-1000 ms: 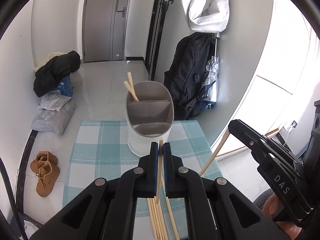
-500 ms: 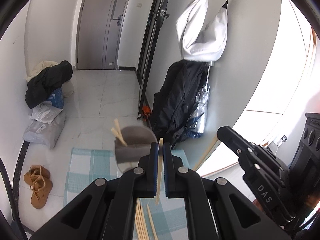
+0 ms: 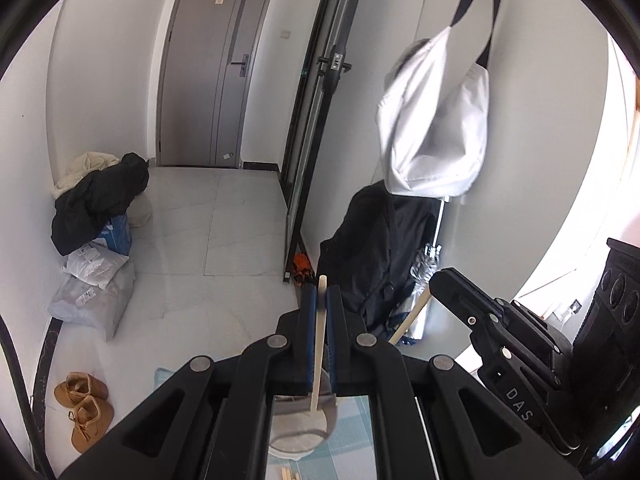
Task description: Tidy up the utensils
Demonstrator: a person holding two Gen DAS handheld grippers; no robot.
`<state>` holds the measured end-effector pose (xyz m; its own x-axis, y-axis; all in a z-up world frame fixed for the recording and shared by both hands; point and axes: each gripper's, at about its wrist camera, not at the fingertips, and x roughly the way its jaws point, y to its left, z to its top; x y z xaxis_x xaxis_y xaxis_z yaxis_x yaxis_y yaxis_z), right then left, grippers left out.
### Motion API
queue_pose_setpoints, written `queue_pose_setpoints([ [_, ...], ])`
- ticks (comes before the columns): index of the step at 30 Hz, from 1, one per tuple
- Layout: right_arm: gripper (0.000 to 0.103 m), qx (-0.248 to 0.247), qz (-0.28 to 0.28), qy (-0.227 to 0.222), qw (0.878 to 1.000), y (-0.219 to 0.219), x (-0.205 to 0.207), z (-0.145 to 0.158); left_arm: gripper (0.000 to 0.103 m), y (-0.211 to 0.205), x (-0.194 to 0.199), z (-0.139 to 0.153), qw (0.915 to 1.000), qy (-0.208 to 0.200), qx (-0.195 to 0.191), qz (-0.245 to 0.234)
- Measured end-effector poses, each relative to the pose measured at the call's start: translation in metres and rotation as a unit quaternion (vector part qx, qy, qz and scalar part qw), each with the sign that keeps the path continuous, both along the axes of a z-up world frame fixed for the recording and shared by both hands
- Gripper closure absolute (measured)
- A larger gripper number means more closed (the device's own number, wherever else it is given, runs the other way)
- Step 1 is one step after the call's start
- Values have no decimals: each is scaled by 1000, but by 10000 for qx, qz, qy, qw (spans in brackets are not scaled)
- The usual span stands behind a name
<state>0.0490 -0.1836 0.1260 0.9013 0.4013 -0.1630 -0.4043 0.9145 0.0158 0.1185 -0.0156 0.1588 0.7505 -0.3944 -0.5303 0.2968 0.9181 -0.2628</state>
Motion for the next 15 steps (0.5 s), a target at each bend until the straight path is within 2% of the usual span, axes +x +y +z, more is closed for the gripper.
queue_pose_setpoints([
  [8,100,-342,202,157,9991,22,52,-17,102,11,32,-20,9996,205,-98,143],
  [15,100,-499,290,364,9977,23,72,-47,102,16,54,-45,9988,407,-162,229],
])
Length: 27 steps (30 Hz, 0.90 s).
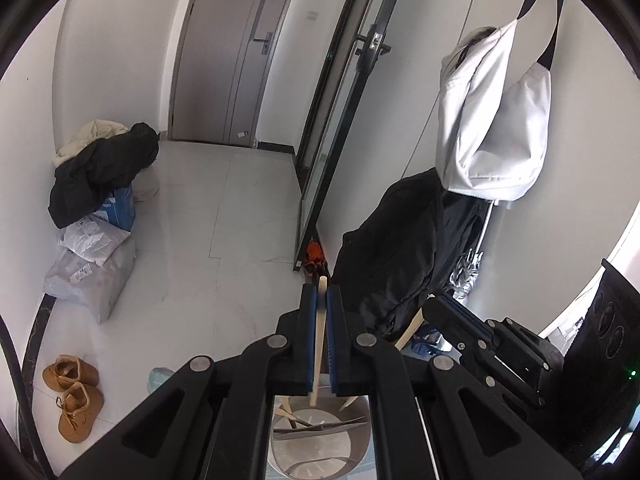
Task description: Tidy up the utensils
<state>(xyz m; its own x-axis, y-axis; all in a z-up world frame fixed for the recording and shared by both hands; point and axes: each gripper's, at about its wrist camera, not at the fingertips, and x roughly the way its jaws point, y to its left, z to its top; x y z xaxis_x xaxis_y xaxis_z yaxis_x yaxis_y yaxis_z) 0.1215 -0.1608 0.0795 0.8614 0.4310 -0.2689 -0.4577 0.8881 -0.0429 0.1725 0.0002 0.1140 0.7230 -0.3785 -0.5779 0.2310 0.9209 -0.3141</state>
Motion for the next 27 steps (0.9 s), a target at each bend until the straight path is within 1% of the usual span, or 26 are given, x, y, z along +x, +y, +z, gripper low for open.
queue_pose_setpoints([
  [4,99,-109,88,88,9999,3,7,-7,102,1,5,-12,9998,169,-55,-73],
  [5,99,-147,153,139,9997,5,8,-9,102,2,7,-17,9995,268,-79,-116],
  [6,97,-176,226,195,9994,9,9,-10,102,2,9,-20,9992,371,-74,-149],
  [8,96,-243,323,283,9988,13,10,-14,101,2,13,-26,9982,582,-5,-157],
  [9,94,-282,384,366,9982,17,13,-17,100,3,16,-29,9971,742,112,-97],
  [11,93,-252,417,523,9974,17,16,-21,98,7,18,-33,9957,911,159,13],
  [12,89,-199,404,582,9973,16,17,-22,93,11,17,-32,9952,956,177,106],
  [13,85,-134,377,611,9973,13,16,-22,85,13,15,-31,9951,954,187,158],
  [14,80,-80,346,609,9975,10,14,-23,79,15,13,-29,9952,936,189,213],
  [15,75,-18,272,594,9979,6,10,-24,66,18,10,-27,9953,902,193,287],
  [16,72,30,210,591,9980,-1,7,-24,56,20,6,-25,9954,847,202,394],
  [17,67,102,143,605,9980,-6,3,-24,53,22,2,-23,9955,786,217,475],
  [18,65,142,102,616,9979,-9,0,-24,51,24,-3,-20,9958,703,265,532],
  [21,61,285,-96,648,9974,-20,-14,-24,50,22,-16,-15,9956,556,449,604],
  [23,54,371,-196,620,9972,-26,-26,-22,46,22,-22,-14,9954,511,491,647],
  [24,46,415,-225,588,9972,-27,-30,-20,43,22,-28,-12,9954,462,493,678],
  [26,37,586,-209,495,9968,-34,-46,-17,42,22,-35,-9,9954,382,521,702],
  [27,37,621,-217,465,9968,-36,-53,-15,42,22,-41,-8,9956,327,555,679],
])
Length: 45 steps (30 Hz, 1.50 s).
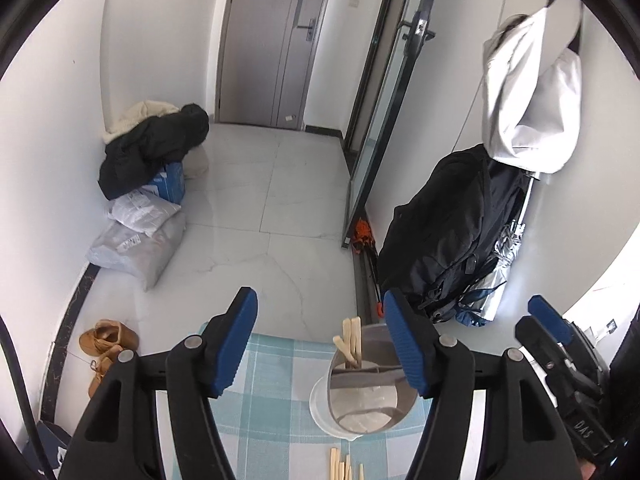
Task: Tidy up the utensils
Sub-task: 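Open both grippers and pull them back from the utensil holder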
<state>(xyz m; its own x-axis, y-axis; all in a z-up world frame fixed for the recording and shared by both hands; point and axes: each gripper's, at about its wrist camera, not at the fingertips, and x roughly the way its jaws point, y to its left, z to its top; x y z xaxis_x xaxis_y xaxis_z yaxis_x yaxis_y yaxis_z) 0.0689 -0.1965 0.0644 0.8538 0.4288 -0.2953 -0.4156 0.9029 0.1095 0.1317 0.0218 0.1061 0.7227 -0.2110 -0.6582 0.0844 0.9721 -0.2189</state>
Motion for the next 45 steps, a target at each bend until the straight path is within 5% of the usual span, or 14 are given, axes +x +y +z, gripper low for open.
queue_pose_setpoints([
  [5,32,132,-85,-131,9998,-4,-31,6,40,0,-24,6,9998,-99,138,38],
  [19,18,270,-324,-268,9988,-15,-107,-3,16,-9,-93,11,9965,-720,302,304],
  [26,15,80,-347,-403,9986,-9,-142,-19,14,-15,-119,0,9935,-991,515,213],
  [37,14,-8,-486,-102,9988,-7,-162,-62,5,-14,-142,-32,9916,-1126,574,266],
  [45,14,-78,-516,650,9965,-9,-148,-106,5,-3,-141,-77,9940,-844,598,347],
])
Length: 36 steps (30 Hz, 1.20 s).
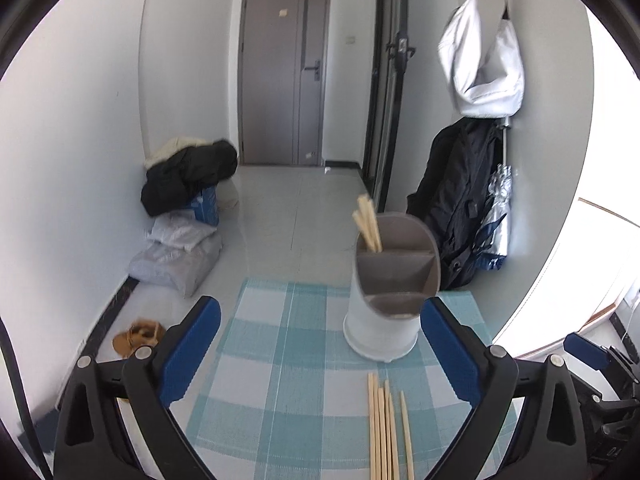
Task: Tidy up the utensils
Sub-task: 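Open both grippers and pull them back from the utensil holder, then lower the right gripper to the chopstick pile and close on one chopstick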
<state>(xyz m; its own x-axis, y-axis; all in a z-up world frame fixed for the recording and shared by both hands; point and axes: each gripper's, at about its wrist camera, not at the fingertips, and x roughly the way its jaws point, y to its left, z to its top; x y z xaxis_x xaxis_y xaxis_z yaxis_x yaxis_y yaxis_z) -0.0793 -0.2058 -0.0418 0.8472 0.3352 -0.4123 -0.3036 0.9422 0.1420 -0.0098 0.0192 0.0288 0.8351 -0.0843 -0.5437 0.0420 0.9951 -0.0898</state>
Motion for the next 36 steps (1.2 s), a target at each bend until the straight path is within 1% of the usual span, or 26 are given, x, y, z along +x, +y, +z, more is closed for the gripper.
queue_pose_setpoints([
  [3,14,-111,-41,308,9995,2,10,-18,5,2,6,-20,9995,320,-44,25],
  [6,15,-195,-67,727,9971,4,26,-35,5,3,7,-39,9988,467,101,71],
  [8,17,-245,-25,986,9948,8,35,-46,5,5,10,-47,9979,597,183,143],
  [9,19,-300,9,1133,9931,10,40,-52,5,7,14,-50,9972,732,105,114],
  [11,22,-434,30,1307,9905,15,48,-62,5,9,16,-49,9964,843,71,103],
  [14,22,-541,-21,1535,9867,20,59,-74,5,13,13,-42,9977,673,54,-5],
  [17,23,-701,-3,1716,9827,27,68,-85,5,18,17,-46,9975,706,78,34],
  [19,26,-882,14,1866,9785,33,77,-95,5,22,21,-49,9968,799,15,49],
  [21,32,-980,31,2038,9741,38,90,-103,5,26,23,-50,9967,811,-40,21],
  [23,34,-1044,57,2189,9701,42,99,-110,5,28,24,-50,9970,775,59,15],
  [24,36,-1120,77,2270,9674,45,104,-114,5,30,23,-50,9971,749,135,21],
  [26,40,-1343,136,2392,9615,52,112,-122,5,34,24,-52,9971,745,166,53],
  [27,46,-1462,157,2433,9587,56,115,-125,5,40,26,-54,9966,817,77,62],
  [28,50,-1575,183,2483,9556,59,119,-129,5,45,28,-55,9960,886,-36,67],
  [30,51,-1743,252,2569,9502,64,124,-135,5,58,33,-59,9938,1043,-345,177],
  [32,56,-2012,324,2582,9444,69,127,-138,5,68,36,-62,9914,1147,-559,303],
  [33,56,-2103,352,2589,9421,72,128,-140,5,74,38,-64,9894,1218,-705,369],
  [36,59,-2241,362,2572,9393,77,129,-143,5,81,40,-68,9864,1309,-854,515],
])
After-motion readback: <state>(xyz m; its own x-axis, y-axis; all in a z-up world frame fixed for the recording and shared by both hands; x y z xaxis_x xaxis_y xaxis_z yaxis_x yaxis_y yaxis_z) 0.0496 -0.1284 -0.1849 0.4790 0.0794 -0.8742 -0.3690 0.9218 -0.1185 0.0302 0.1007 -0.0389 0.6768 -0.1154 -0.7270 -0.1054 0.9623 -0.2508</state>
